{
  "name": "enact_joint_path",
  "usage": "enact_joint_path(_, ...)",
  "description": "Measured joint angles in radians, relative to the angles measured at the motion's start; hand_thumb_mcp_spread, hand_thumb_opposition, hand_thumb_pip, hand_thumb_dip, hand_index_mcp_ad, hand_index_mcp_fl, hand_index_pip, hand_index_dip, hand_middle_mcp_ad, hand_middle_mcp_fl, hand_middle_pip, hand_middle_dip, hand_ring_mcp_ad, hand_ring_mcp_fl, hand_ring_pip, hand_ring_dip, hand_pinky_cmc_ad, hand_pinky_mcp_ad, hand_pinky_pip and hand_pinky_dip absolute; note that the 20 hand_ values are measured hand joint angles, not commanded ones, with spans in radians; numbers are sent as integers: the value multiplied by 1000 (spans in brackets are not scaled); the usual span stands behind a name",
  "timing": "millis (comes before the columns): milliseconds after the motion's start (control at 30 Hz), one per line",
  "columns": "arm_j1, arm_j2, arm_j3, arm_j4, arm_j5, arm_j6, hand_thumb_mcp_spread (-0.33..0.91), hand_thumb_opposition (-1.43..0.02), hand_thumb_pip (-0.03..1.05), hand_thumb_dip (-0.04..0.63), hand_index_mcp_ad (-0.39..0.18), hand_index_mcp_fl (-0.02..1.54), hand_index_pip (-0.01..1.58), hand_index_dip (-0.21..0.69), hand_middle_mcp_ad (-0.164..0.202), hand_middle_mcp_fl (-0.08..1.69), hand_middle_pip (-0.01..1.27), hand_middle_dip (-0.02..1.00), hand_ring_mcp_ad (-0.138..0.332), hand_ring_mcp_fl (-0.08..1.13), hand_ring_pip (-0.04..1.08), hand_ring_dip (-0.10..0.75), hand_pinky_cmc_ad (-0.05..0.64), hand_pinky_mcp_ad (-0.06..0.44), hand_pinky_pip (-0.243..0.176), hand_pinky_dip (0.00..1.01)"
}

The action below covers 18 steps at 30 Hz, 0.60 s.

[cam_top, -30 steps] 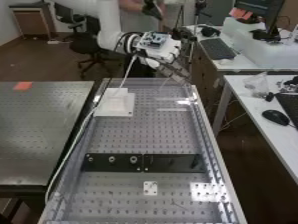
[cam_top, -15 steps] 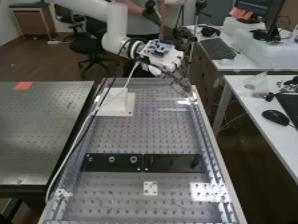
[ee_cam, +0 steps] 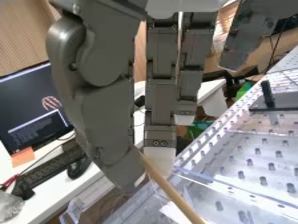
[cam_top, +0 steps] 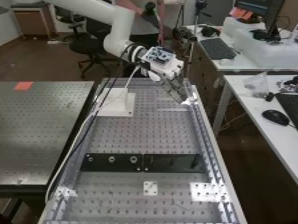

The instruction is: Grab the chopstick and place it in the clear container

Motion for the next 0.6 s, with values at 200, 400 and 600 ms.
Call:
enact_joint_path(200,0,-7,6,-31,-5,22,675,-1096,422,281,-202,1346,360,293,61,1335,456,485,38,663,113,492,351,265,-59,159)
enact_joint_path(400,-1,-17,18,-56,-9,38,675,-1096,422,281,-202,1346,360,293,61,1335,456,485,37,663,115,492,351,265,-59,162)
enact_joint_path(600,-2,-33,30,-89,-19,66,675,-1096,422,284,-202,1342,360,293,61,1333,456,485,33,660,113,492,351,265,-59,162)
